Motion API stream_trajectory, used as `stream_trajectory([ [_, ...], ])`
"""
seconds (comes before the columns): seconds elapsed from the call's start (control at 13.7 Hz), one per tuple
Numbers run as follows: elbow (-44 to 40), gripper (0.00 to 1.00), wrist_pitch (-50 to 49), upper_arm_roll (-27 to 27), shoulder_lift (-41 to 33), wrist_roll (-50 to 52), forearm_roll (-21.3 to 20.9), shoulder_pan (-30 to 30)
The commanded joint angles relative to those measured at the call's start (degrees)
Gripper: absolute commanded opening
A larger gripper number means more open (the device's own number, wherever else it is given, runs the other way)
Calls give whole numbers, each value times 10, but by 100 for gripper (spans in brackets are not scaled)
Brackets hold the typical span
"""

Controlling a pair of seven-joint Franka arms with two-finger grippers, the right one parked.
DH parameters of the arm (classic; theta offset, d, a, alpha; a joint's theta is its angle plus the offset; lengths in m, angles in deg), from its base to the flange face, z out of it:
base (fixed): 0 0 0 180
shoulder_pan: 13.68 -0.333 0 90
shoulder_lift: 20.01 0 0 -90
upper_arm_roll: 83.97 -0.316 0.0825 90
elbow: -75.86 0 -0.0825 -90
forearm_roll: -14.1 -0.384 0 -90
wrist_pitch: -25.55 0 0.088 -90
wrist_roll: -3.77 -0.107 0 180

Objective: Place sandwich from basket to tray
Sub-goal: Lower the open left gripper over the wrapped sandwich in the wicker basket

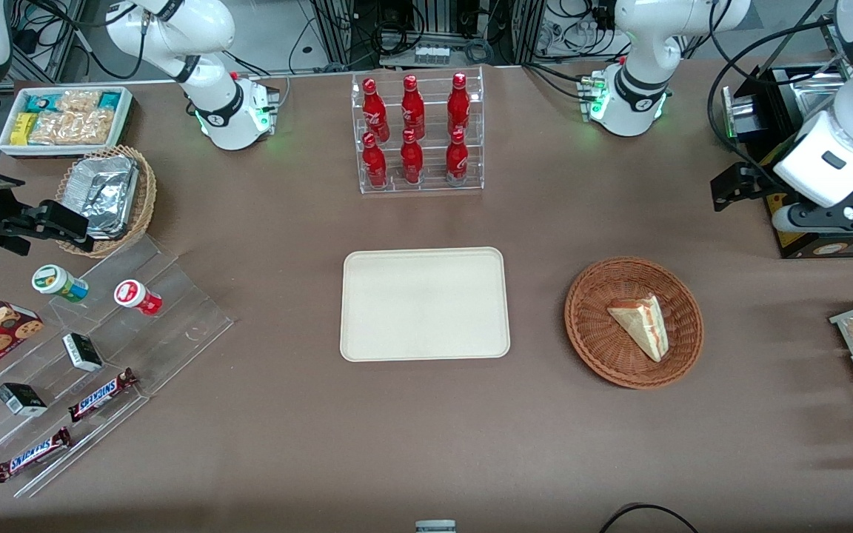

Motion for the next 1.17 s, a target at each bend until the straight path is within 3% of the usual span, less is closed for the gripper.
stream_trajectory([
  [0.0,-9,100,-12,-15,4,-1,9,6],
  [0.36,-12,100,5,-16,72,9,-24,5],
  [0.66,23,100,88,-55,128,29,-17,7],
  [0.88,102,100,188,-63,134,62,20,7],
  [1.09,169,100,319,-62,151,198,46,14],
])
